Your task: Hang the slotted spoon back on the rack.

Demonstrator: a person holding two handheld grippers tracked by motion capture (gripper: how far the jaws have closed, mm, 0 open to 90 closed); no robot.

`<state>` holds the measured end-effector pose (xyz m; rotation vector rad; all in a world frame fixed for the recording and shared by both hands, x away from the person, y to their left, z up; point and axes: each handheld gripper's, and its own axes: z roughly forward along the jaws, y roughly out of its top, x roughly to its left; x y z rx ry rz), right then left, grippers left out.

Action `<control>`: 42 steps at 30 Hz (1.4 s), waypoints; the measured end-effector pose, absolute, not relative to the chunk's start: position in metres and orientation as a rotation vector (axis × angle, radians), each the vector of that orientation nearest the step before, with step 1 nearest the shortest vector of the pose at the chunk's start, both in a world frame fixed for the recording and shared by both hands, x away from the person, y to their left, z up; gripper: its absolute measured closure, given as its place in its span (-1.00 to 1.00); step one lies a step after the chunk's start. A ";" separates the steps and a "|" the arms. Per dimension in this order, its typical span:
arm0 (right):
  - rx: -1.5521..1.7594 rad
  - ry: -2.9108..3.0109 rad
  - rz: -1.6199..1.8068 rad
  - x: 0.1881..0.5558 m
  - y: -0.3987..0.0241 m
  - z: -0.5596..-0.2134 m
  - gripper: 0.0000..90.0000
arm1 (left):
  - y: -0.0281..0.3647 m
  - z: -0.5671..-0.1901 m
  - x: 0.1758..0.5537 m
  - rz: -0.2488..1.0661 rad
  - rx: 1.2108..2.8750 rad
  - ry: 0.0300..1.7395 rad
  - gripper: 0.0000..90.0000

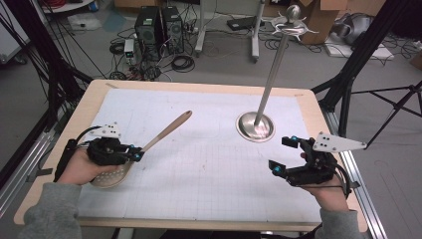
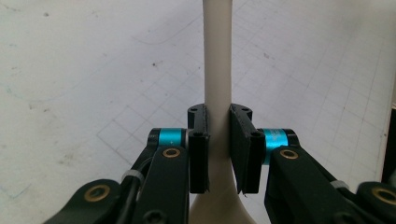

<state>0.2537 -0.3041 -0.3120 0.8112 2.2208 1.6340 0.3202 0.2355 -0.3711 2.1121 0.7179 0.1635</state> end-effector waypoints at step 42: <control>0.697 2.223 1.756 0.251 -0.294 -0.299 -0.80 | 0.156 -0.295 0.342 0.193 2.075 0.643 0.73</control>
